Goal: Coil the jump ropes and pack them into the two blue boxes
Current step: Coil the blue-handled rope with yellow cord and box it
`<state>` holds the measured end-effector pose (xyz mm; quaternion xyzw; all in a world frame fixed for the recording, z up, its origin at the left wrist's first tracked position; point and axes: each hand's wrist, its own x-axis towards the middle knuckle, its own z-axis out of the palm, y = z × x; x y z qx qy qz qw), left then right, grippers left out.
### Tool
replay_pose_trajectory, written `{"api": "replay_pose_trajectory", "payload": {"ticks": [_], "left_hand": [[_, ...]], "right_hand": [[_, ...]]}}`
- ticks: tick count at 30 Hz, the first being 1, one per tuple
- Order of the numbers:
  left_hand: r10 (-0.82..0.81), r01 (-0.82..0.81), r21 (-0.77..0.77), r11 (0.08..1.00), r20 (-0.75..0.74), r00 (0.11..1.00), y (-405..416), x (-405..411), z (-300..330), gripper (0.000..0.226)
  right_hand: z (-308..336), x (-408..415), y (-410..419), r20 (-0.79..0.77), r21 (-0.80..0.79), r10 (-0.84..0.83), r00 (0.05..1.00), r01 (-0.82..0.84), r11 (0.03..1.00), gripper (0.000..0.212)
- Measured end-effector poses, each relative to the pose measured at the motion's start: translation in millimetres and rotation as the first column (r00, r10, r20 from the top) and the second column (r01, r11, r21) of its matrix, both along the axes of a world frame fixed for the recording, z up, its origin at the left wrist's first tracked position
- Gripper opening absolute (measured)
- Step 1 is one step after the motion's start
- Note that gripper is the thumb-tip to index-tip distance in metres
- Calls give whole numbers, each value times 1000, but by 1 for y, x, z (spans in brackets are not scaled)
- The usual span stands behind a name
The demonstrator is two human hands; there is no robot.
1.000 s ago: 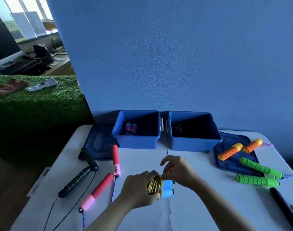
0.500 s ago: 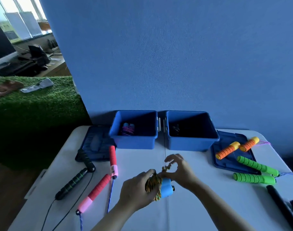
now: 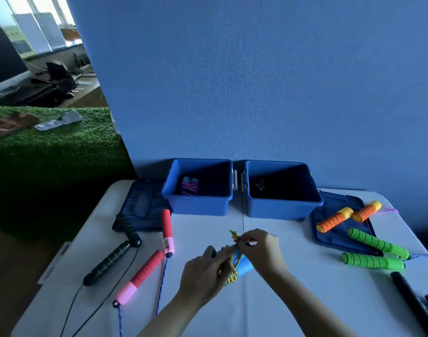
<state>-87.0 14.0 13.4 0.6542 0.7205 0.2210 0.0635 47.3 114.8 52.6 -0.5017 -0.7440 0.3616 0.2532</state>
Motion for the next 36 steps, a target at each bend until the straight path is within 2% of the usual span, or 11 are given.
{"api": "replay_pose_trajectory", "payload": {"ticks": [3,6,9,12,17,21,25,28,32,36], "left_hand": [[38,-38,-27,999,8,999,0,-3,-1,52],[132,-125,-66,990,111,985,0,-5,-1,67],[191,-178,-85,980,182,965,0,-1,7,63],[221,-203,-100,974,221,950,0,2,9,62],[241,-217,-128,968,220,945,0,6,10,42],[214,-191,-123,974,221,951,-2,9,11,44],[222,-195,-119,974,295,929,-3,8,12,43],[218,-193,-108,975,334,917,-4,8,13,39],[216,-192,-99,976,462,860,-5,9,15,35],[237,-225,-83,971,479,845,-1,10,18,43]], "right_hand": [[-3,0,-4,-74,28,-28,997,30,999,9],[-6,-1,-6,-131,31,-60,990,65,997,16],[-7,-1,-9,-178,14,-41,983,44,999,24],[-9,-1,-9,-202,30,-45,978,52,998,23],[-12,0,-10,-219,105,-94,971,119,987,24],[-9,3,-10,-270,-9,-127,955,130,992,24],[-11,4,-6,-357,-182,-165,919,104,978,31],[-12,6,-3,-387,-251,-213,897,120,961,30],[-14,8,-3,-389,-363,-277,879,130,922,26],[-10,10,-6,-403,-485,-348,847,125,866,25]]}}
